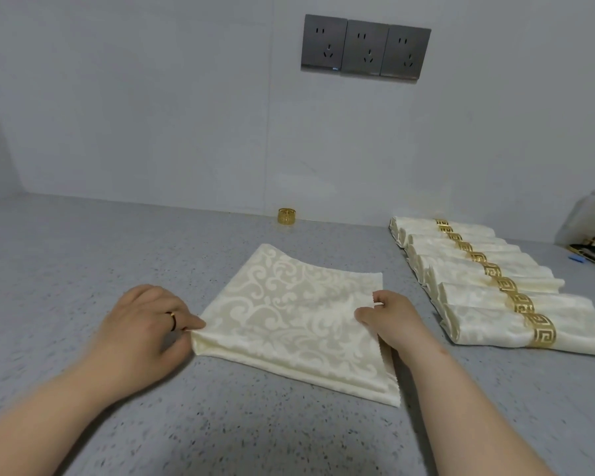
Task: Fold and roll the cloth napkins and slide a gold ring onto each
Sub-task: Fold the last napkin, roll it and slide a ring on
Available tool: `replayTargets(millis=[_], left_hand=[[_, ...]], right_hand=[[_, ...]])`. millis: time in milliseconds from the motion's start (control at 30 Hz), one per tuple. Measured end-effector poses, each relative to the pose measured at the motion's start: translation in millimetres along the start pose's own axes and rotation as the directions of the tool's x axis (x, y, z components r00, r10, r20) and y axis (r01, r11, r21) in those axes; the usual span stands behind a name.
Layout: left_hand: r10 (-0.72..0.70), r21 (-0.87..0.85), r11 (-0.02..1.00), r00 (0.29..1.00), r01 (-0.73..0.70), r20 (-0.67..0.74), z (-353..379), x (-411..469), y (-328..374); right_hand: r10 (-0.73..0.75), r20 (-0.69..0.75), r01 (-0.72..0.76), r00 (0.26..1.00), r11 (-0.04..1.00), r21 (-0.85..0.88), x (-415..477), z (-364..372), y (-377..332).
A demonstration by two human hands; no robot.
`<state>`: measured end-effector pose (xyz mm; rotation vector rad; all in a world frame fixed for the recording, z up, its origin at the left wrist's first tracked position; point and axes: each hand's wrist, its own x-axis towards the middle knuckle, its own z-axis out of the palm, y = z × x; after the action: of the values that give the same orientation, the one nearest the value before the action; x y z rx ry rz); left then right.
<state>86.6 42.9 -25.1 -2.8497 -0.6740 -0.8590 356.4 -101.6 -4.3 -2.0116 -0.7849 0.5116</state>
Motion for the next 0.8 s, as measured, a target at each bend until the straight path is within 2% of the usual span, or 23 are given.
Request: replayTargets(millis=[133,200,300,500,667,800], left_hand=[[-0.024,-0.298,0.954,0.998,0.042,0.066,-4.2,9.4,13.0],[-0.088,-0.351,0.926,0.984,0.138,0.155,-1.4,21.1,23.7],[-0.105,-0.248,0.949,0.937,0.194,0.332,7.3,38.2,40.6],[-0.057,-0.102,0.987,0.866,0.124,0.496,33.2,41.9,46.7],[-0.081,-0.048,0.991,0.84,0.126,0.537,31.7,42.3,40.4],[-0.208,-0.058,0.96,0.833,0.275,0.512,28.9,41.0,36.0]], right_hand=[[0.05,0.01,-0.051,0.999,0.996,0.067,6.2,-5.0,6.9],[0.078,0.049,-0.083,0.996,0.99,0.111,7.1,-7.5,7.4],[0.106,0.076,-0.115,0.991,0.985,0.128,8.1,-13.3,8.2],[0.082,0.058,-0.087,0.995,0.993,0.081,4.7,-12.9,8.3],[0.049,0.068,-0.053,0.996,0.998,0.047,-0.2,-13.1,2.9],[0.027,0.123,-0.028,0.992,1.0,0.01,-4.1,-10.9,-1.1]])
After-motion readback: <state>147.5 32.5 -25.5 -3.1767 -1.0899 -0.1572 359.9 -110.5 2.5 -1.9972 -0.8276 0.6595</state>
